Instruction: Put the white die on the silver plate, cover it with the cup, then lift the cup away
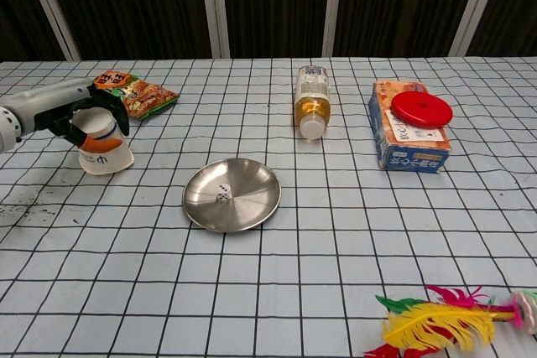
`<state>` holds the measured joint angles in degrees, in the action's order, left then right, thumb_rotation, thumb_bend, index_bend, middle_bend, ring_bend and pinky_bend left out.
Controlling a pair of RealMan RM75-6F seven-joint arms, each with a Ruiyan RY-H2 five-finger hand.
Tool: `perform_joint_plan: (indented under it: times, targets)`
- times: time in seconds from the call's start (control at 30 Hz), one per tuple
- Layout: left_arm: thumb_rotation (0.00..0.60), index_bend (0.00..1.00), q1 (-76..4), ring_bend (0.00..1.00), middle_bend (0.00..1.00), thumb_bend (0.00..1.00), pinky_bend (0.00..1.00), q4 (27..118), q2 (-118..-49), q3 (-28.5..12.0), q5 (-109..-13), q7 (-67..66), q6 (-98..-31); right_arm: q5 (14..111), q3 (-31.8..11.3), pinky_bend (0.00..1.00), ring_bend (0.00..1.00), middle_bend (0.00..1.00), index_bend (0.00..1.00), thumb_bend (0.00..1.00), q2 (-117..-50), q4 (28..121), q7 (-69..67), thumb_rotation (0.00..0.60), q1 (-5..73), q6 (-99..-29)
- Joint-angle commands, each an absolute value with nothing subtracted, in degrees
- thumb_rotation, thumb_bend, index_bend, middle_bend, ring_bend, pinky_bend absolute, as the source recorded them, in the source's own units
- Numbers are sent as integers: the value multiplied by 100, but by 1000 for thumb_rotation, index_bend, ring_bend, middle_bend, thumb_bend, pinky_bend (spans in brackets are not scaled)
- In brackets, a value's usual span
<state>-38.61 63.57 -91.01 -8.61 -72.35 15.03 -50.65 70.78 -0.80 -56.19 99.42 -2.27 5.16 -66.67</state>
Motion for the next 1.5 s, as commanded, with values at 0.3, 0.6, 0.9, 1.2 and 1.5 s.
perform_joint_plan:
  times: [0.3,0.6,0.9,1.2,1.5]
  targets:
    - [600,64,-3897,0,0,253,0,6803,-8746,-814,-7217,485,-5167,7112,-64,0,151,189,213,96,-5625,9972,-235,600,519,-6669]
    - [600,79,-3174,0,24,242,3,8619,-7705,-1162,-7883,716,-7183,7169,-68,0,152,189,213,96,-5602,9959,-318,600,505,-6717]
    - [600,215,-1586,28,179,254,60,9390,-6991,-501,-8686,-869,-9506,7342,-82,0,152,189,213,96,-5595,10037,-211,600,433,-7015]
    - [600,222,-1072,28,149,270,59,8848,-7434,-143,-8211,-1091,-9312,7871,-138,0,151,189,213,96,-5835,9822,-129,600,317,-7663]
    - [600,238,-1115,28,145,271,60,8542,-7609,-195,-8043,-806,-8839,8471,-201,0,151,189,213,96,-6160,9378,-204,600,257,-8276]
